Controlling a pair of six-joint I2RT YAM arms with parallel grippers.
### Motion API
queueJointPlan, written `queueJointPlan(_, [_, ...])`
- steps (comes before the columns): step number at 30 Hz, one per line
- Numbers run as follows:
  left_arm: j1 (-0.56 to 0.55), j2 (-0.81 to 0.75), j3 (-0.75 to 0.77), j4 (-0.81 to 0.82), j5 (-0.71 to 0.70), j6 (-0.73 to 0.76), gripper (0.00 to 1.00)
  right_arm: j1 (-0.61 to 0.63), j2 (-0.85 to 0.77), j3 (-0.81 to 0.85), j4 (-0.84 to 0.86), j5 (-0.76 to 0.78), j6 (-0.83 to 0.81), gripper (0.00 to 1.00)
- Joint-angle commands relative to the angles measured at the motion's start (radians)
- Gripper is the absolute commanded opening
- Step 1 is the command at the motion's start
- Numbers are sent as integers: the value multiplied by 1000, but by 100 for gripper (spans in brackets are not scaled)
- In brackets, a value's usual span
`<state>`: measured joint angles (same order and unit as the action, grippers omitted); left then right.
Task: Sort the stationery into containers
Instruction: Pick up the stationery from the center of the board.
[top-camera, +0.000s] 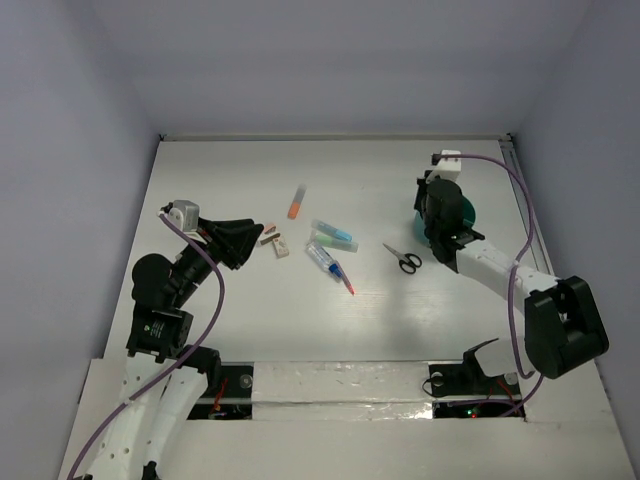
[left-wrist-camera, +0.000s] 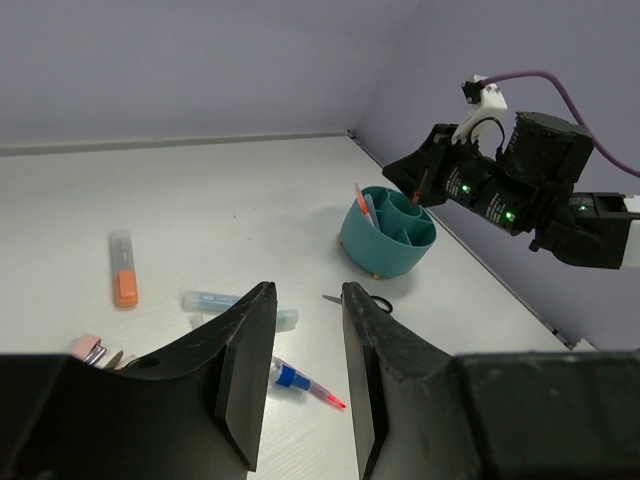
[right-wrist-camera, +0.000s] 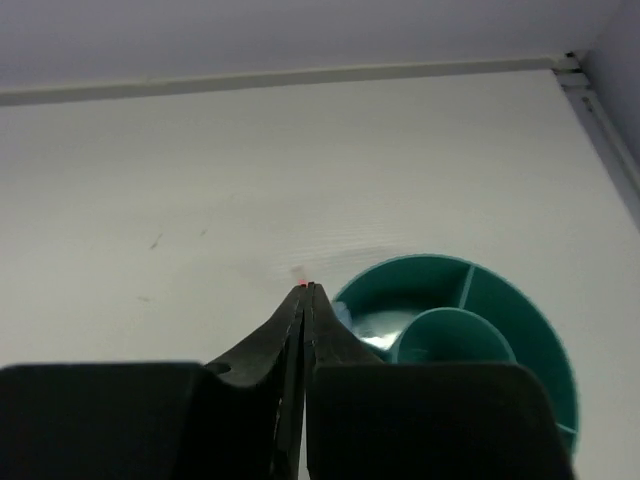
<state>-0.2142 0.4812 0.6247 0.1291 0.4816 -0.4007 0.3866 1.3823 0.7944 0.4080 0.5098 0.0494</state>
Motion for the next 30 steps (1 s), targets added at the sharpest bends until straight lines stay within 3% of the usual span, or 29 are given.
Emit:
queueJointPlan(1, [-2, -4, 21, 35, -6, 8, 30, 63, -22, 83, -158, -206, 98, 0])
queueJointPlan(5, [-2, -3, 21, 33, -8, 8, 29, 173, 82, 190, -383, -422, 156, 0])
queueJointPlan(8, [-2, -4, 21, 33, -8, 10, 29, 270, 144, 256, -447, -502, 179, 0])
queueJointPlan(10, [-2, -4, 21, 33, -6, 8, 29, 339, 199, 293, -497, -499, 179, 3])
queueJointPlan(13, [-2, -4, 20, 35, -6, 8, 29, 409, 288, 376, -549, -502, 176, 22])
queueJointPlan(14, [-2, -6, 21, 33, -6, 8, 29, 425, 309, 419, -561, -498, 170, 33])
queueJointPlan(16, [-2, -7, 21, 30, -9, 8, 29, 455, 372, 457, -601, -449, 156, 41])
queueJointPlan(21, [-2, -9, 20, 30, -9, 11, 29, 498, 448, 531, -704, -367, 142, 44])
queueJointPlan(25, [-2, -10, 21, 30, -5, 11, 29, 498, 420, 485, -706, -314, 152, 55])
queueJointPlan(30, [-2, -9, 21, 32, -8, 10, 29, 498, 370, 416, -701, -294, 159, 55])
